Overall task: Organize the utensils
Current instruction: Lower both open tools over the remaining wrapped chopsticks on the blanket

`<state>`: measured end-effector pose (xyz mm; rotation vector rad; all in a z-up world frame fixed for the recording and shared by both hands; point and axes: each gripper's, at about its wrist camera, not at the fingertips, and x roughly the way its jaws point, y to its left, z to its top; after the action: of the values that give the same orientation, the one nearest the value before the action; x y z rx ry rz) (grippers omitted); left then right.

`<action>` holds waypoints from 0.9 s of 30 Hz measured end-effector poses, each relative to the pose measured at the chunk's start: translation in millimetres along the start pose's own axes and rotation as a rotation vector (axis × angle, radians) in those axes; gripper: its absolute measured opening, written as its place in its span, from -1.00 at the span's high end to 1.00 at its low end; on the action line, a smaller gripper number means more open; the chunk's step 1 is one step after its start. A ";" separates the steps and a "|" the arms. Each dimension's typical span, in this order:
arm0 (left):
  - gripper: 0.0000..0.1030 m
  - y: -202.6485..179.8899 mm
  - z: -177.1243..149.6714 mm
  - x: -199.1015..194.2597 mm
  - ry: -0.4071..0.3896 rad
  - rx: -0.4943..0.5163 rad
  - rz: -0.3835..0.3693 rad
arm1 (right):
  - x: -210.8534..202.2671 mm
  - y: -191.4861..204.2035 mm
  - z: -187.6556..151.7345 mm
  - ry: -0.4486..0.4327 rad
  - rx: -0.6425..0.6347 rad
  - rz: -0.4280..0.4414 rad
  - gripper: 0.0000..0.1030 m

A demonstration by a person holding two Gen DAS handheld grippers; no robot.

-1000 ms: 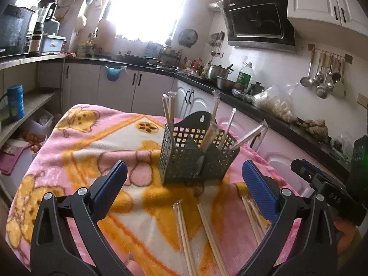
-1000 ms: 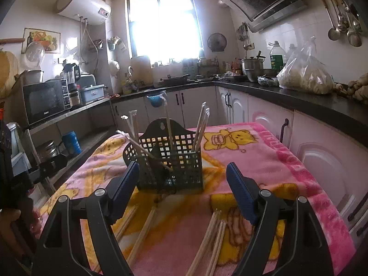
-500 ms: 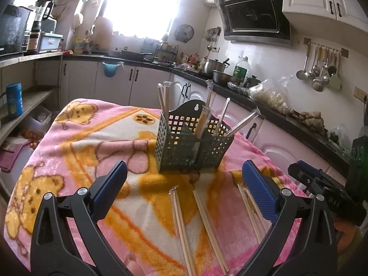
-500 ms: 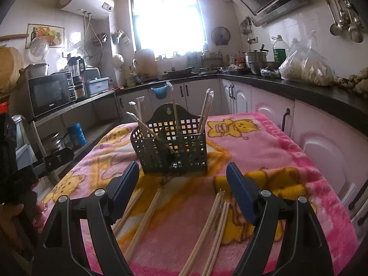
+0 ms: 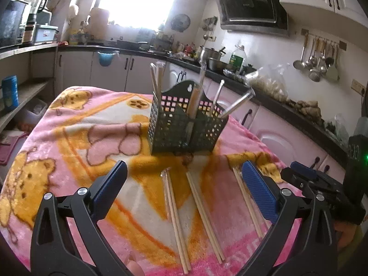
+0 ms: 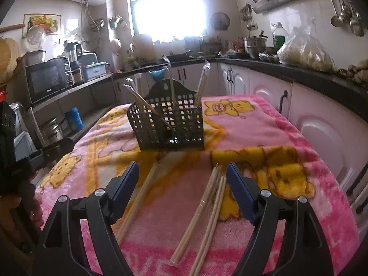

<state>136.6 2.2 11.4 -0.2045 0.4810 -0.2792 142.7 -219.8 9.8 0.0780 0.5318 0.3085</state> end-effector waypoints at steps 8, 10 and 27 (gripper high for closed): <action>-0.77 -0.9 -12.1 15.0 0.064 0.005 0.004 | 3.6 -11.3 -10.4 0.039 0.030 -0.023 -0.47; -0.77 0.1 -14.7 18.6 0.078 0.004 0.010 | 5.3 -14.0 -12.9 0.050 0.038 -0.026 -0.47; -0.60 5.2 -36.0 56.0 0.236 -0.009 -0.019 | 42.3 -27.7 -11.1 0.185 0.062 0.000 -0.30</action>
<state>168.1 -14.8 -45.0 -0.1858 0.7142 -0.3219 179.1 -233.1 -24.6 0.1098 0.7250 0.3005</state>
